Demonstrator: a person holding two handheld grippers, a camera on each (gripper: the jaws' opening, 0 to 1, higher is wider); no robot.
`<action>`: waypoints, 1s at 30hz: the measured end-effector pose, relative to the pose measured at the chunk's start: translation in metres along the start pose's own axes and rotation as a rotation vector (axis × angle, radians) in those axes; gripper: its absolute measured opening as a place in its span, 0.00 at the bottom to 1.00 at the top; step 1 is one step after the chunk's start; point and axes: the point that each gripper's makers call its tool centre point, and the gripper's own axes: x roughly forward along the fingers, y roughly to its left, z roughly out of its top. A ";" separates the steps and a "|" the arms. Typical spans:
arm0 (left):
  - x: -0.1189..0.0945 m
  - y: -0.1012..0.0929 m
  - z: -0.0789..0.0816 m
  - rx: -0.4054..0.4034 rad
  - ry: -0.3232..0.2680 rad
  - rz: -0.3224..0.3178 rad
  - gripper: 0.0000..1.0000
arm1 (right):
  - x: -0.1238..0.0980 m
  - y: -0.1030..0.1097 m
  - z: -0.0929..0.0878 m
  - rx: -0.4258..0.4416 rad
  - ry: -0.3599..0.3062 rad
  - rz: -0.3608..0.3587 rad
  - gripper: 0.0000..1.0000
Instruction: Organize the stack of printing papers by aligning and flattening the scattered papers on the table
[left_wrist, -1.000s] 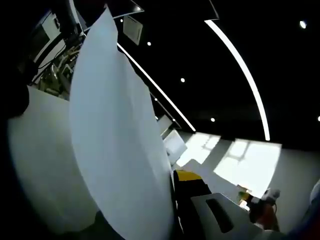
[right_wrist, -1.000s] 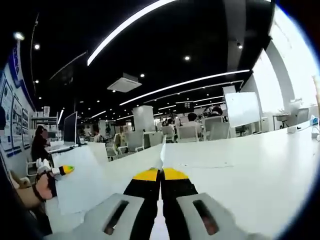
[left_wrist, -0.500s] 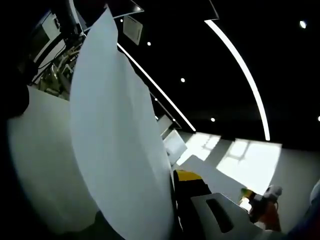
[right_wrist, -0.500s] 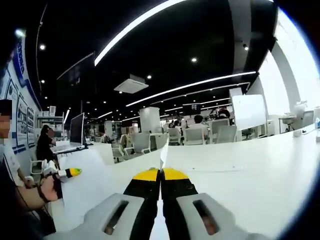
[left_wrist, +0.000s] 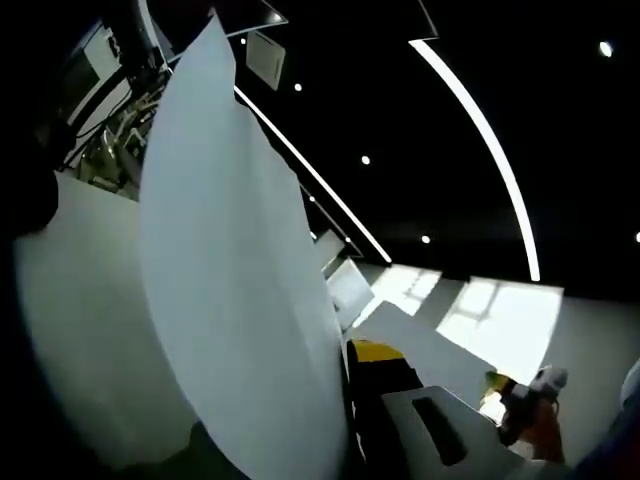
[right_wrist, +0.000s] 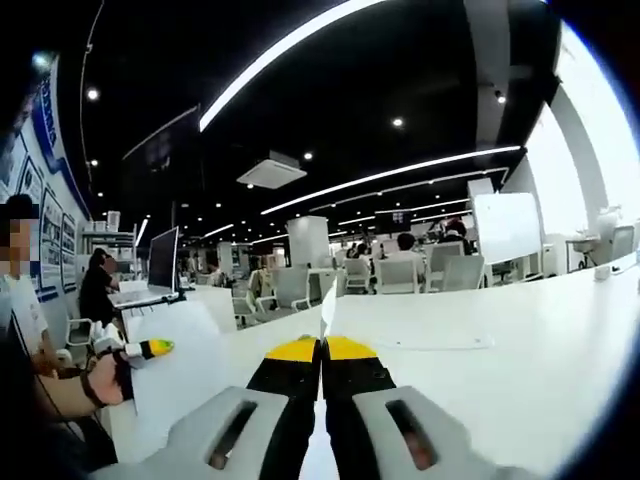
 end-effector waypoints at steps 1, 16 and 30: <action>0.000 0.000 0.000 0.000 0.000 0.000 0.08 | 0.001 0.001 0.001 0.000 -0.001 0.003 0.00; -0.001 -0.001 0.000 -0.002 -0.001 -0.002 0.08 | -0.001 0.020 0.016 0.038 -0.038 0.068 0.00; -0.001 -0.002 0.001 -0.004 -0.004 -0.004 0.08 | -0.005 0.042 0.038 0.109 -0.091 0.174 0.00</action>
